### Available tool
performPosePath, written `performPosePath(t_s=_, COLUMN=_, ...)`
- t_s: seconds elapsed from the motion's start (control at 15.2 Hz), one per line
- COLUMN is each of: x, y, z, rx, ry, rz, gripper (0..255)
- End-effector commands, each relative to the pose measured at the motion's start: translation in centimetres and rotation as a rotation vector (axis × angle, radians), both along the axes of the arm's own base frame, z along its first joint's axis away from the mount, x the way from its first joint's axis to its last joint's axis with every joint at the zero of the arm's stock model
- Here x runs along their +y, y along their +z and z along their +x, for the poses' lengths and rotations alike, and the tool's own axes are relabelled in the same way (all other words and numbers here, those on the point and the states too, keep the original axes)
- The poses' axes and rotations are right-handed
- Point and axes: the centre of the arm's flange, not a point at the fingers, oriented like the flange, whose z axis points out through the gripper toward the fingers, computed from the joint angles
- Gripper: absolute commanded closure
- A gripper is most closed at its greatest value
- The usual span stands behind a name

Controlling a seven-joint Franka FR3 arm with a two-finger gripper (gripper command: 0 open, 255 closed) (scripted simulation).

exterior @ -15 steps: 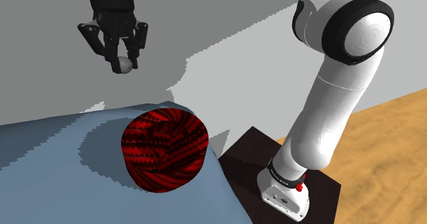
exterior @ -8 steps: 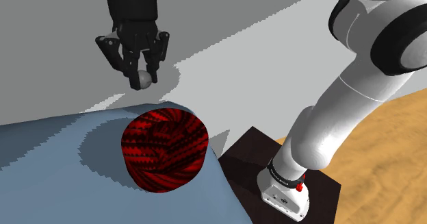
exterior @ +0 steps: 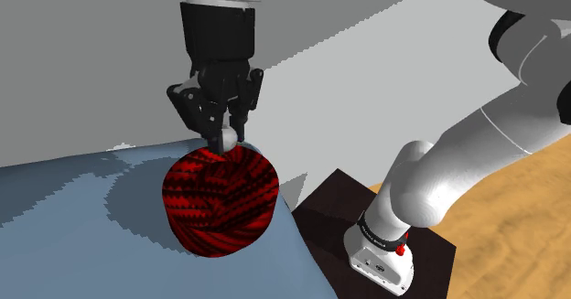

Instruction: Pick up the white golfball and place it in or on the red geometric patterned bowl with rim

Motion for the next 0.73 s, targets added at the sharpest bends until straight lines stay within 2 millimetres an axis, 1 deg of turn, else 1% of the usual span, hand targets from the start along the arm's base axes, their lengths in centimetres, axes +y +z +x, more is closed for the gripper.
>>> performPosePath(t_s=0.0, x=0.0, y=-1.0, z=-0.3, rx=0.0, ry=-0.001, rz=0.0, gripper=255)
performPosePath(t_s=0.66, x=0.0, y=-6.3, z=-0.3, rx=0.0, ry=-0.001, rz=0.0, gripper=255)
